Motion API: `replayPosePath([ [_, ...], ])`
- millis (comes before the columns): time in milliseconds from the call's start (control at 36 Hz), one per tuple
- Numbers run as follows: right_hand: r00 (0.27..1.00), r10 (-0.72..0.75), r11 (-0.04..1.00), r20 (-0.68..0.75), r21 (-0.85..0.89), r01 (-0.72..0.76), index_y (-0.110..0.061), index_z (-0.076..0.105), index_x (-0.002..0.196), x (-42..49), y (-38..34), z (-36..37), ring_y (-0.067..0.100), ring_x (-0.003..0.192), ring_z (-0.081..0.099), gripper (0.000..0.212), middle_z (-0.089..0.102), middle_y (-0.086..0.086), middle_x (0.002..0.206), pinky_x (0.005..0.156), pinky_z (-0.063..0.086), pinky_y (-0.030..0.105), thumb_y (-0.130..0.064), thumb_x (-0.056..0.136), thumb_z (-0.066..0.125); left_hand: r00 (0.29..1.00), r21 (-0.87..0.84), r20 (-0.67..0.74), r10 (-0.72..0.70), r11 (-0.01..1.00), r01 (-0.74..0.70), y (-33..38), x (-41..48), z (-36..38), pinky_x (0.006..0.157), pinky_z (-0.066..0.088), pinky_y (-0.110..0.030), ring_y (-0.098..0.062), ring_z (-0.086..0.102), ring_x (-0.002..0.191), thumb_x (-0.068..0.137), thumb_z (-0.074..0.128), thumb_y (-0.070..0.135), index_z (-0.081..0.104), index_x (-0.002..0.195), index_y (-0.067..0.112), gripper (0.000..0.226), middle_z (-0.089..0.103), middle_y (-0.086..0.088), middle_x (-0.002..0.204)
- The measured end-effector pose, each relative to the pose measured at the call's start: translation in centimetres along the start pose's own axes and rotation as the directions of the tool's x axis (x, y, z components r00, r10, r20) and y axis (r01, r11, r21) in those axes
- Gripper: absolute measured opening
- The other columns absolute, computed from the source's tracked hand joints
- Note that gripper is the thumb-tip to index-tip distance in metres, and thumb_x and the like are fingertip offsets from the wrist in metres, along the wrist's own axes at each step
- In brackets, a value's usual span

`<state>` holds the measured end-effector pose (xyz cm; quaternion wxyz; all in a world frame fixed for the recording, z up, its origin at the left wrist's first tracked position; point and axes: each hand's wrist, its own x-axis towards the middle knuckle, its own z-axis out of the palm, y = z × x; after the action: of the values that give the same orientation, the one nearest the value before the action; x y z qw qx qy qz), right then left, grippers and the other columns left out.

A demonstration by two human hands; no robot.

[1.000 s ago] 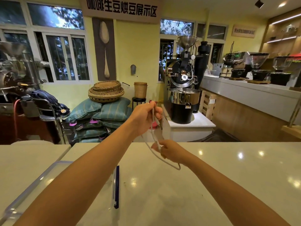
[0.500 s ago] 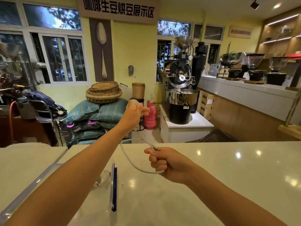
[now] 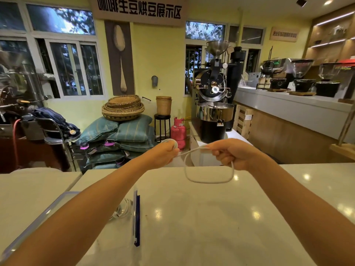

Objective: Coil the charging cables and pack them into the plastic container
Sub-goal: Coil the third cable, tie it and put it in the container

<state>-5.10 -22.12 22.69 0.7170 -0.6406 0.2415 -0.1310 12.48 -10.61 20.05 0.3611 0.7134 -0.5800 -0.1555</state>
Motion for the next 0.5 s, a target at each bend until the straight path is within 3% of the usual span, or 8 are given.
replayPosePath([
  [111, 0.999, -0.02, 1.0, -0.025, -0.02, 0.019, -0.006, 0.058, 0.083, 0.9, -0.7, -1.9, 0.003, 0.03, 0.03, 0.014, 0.048, 0.002, 0.055, 0.03, 0.022, 0.008, -0.004, 0.09, 0.046, 0.986, 0.032, 0.154, -0.059, 0.998, 0.055, 0.0, -0.5, 0.1, 0.05, 0.029, -0.021, -0.01, 0.032, 0.048, 0.094, 0.042, 0.021, 0.034, 0.065, 0.015, 0.031, 0.035, 0.002, 0.059],
  [194, 0.99, -0.117, 0.937, -0.075, -0.339, 0.086, -0.01, 0.062, 0.086, 1.6, -0.4, -2.9, 0.003, 0.033, 0.038, 0.01, 0.056, 0.005, 0.064, 0.034, 0.027, 0.01, -0.002, 0.085, 0.055, 0.963, 0.067, 0.26, -0.064, 0.997, 0.048, 0.4, -0.7, 0.1, 0.05, 0.034, -0.017, -0.001, 0.035, 0.039, 0.089, 0.053, 0.018, 0.036, 0.058, 0.017, 0.036, 0.033, 0.004, 0.054],
  [250, 0.968, -0.248, 0.754, -0.046, -0.636, 0.163, -0.017, 0.065, 0.079, 2.0, -0.2, -3.1, 0.001, 0.038, 0.045, 0.011, 0.061, 0.001, 0.064, 0.039, 0.033, 0.011, -0.006, 0.082, 0.062, 0.943, 0.115, 0.325, -0.076, 0.993, 0.04, 0.5, -0.9, -0.1, 0.047, 0.037, -0.013, 0.003, 0.039, 0.034, 0.089, 0.054, 0.019, 0.042, 0.058, 0.019, 0.033, 0.039, 0.005, 0.052],
  [306, 0.941, -0.336, 0.563, 0.033, -0.794, 0.229, -0.017, 0.067, 0.077, 2.5, -0.1, -2.9, -0.001, 0.048, 0.053, 0.009, 0.063, -0.004, 0.065, 0.049, 0.042, 0.009, -0.01, 0.081, 0.063, 0.917, 0.102, 0.385, -0.1, 0.993, 0.065, 0.6, -1.2, -0.3, 0.043, 0.037, -0.011, 0.003, 0.04, 0.034, 0.09, 0.051, 0.021, 0.05, 0.062, 0.019, 0.029, 0.044, 0.008, 0.048],
  [389, 0.911, -0.394, 0.319, 0.119, -0.912, 0.257, -0.01, 0.07, 0.087, 3.4, 0.2, -2.6, 0.001, 0.062, 0.053, 0.01, 0.064, -0.003, 0.074, 0.065, 0.043, 0.011, -0.013, 0.082, 0.063, 0.86, -0.016, 0.501, -0.093, 0.993, 0.117, 0.8, -1.5, -0.4, 0.045, 0.037, -0.012, -0.002, 0.036, 0.038, 0.094, 0.044, 0.02, 0.052, 0.066, 0.017, 0.029, 0.042, 0.012, 0.039],
  [500, 0.912, -0.353, -0.01, 0.207, -0.976, 0.218, -0.012, 0.068, 0.099, 4.2, 1.1, -1.6, 0.007, 0.072, 0.046, 0.018, 0.066, 0.007, 0.095, 0.063, 0.037, 0.016, -0.02, 0.085, 0.059, 0.807, -0.145, 0.587, -0.067, 0.972, 0.186, 0.8, -1.5, -0.5, 0.056, 0.034, -0.021, -0.004, 0.031, 0.039, 0.095, 0.038, 0.018, 0.048, 0.064, 0.017, 0.033, 0.038, 0.011, 0.039],
])
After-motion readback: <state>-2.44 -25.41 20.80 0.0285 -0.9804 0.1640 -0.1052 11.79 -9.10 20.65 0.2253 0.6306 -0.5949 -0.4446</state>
